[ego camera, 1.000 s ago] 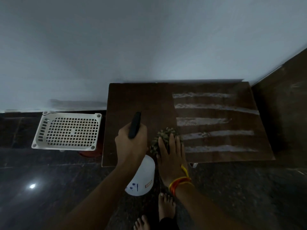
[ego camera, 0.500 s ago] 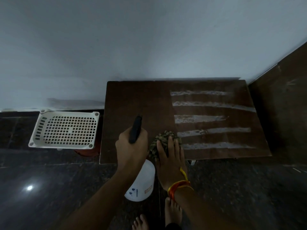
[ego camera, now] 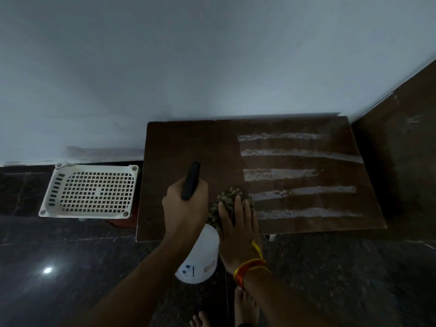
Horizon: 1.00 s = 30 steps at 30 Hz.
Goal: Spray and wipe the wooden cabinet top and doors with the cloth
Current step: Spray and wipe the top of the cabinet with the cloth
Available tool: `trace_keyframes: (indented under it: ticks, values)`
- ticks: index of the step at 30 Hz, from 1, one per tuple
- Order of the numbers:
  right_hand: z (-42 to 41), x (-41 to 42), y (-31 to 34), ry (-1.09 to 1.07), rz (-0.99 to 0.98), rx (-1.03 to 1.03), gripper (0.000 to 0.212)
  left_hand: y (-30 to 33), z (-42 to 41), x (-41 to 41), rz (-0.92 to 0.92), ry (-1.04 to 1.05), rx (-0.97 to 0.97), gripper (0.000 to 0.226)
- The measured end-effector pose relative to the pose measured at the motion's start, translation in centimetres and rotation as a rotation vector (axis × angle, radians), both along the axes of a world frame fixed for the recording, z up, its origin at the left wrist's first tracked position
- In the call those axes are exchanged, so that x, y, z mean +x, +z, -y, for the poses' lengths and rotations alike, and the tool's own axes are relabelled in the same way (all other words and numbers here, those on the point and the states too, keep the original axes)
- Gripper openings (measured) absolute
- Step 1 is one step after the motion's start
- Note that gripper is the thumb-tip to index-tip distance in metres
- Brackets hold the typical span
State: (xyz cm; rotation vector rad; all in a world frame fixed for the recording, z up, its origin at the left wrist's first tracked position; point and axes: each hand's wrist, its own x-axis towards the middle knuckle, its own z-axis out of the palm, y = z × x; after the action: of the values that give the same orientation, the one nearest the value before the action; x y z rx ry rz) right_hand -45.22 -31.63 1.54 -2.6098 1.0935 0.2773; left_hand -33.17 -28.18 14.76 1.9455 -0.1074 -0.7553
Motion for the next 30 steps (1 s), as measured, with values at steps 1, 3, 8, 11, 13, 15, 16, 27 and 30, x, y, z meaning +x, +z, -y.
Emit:
trace_keyframes:
  ticks: [1, 3, 8, 11, 13, 15, 16, 27, 30]
  values:
    - [0.7, 0.6, 0.0, 0.009, 0.014, -0.001, 0.057, -0.1, 0.2, 0.0, 0.006, 0.003, -0.001, 0.016]
    - [2.5, 2.1, -0.1, 0.027, 0.062, 0.013, 0.056, -0.4, 0.5, 0.0, 0.003, 0.009, -0.006, 0.016]
    - [4.8, 3.8, 0.2, 0.021, 0.133, -0.006, 0.059, -0.9, 1.0, -0.5, 0.0, -0.019, -0.009, 0.016]
    - [3.1, 2.3, 0.1, 0.013, 0.095, 0.018, 0.064, -0.9, 1.3, -0.7, -0.004, -0.016, 0.006, 0.017]
    - [2.4, 1.3, 0.0, 0.025, 0.04, 0.016, 0.07, -0.9, 1.6, -0.6, 0.005, -0.02, 0.007, 0.02]
    - [2.8, 1.1, -0.2, 0.046, 0.049, -0.011, 0.068, -0.8, 2.1, -0.1, 0.01, -0.018, 0.001, 0.02]
    - [3.2, 1.4, -0.1, 0.049, 0.066, -0.003, 0.065, -0.8, 2.3, 0.3, 0.009, -0.017, 0.002, 0.02]
    - [8.8, 6.5, -0.4, 0.007, 0.17, -0.046, 0.057, -0.9, 4.5, 3.6, 0.042, 0.039, -0.017, 0.018]
    - [8.8, 6.3, -0.1, 0.017, 0.168, -0.033, 0.056, -0.7, 5.0, 4.3, 0.038, 0.056, -0.022, 0.017]
